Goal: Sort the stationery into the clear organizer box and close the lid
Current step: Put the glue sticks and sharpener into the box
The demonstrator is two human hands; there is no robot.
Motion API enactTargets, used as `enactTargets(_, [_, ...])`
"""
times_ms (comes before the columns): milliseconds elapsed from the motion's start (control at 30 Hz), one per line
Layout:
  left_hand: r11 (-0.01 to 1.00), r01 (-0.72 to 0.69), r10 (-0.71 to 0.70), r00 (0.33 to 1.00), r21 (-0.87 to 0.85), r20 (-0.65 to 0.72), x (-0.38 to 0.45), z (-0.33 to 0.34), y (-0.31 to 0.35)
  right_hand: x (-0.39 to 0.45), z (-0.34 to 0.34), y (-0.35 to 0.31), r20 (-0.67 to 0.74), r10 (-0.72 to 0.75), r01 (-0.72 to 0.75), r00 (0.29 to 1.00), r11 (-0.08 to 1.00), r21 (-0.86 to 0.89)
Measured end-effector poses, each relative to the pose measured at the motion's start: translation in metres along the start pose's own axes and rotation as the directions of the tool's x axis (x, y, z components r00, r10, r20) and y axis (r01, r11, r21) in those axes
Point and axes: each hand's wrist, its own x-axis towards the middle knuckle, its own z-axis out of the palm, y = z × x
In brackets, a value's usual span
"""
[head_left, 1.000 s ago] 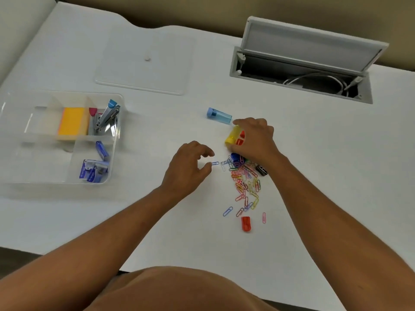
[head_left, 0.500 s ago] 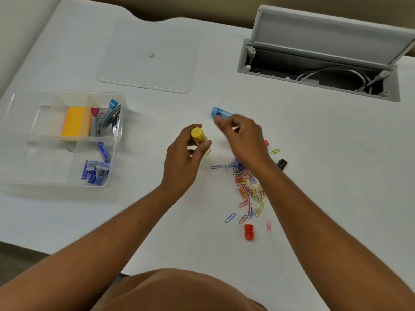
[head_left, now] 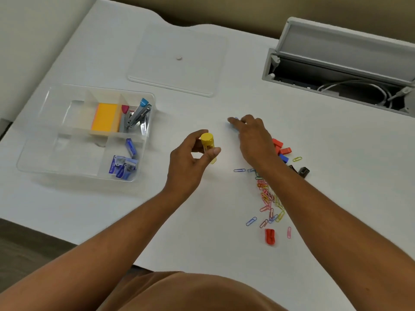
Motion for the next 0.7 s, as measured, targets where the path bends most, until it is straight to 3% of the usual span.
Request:
enactTargets(100, [0.999,-0.027,0.027,0.999,-0.021,-0.02,-0.002,-0.024,0.0,-0.005,0.001,-0.016,0.026,0.05,-0.052,0.998,0.995,0.09])
enactTargets(200, [0.995,-0.074,0.072,0.997,-0.061,-0.035,-0.002,-0.056,-0.005,-0.012,-0.009,-0.047,0.026,0.119,-0.121,0.993,0.937,0.327])
enactTargets(333, [0.994,-0.087,0.082,0.994,-0.066,-0.067,0.004,-0.112,-0.022,-0.023,-0.033,-0.12,0.015,0.155,-0.125,0.988,0.734,0.667])
enactTargets(533, [0.989,-0.149,0.149,0.982,0.013,-0.117,0.025,-0.223,-0.054,-0.023,-0.048,-0.246,0.143,0.129,-0.187,0.981,0.462,0.867])
enactTargets(700, [0.926,-0.151,0.162,0.987,0.346,-0.004,0.048,-0.296,-0.089,-0.005,-0.025,-0.323,0.191,0.107,-0.217,0.976,0.578,0.787])
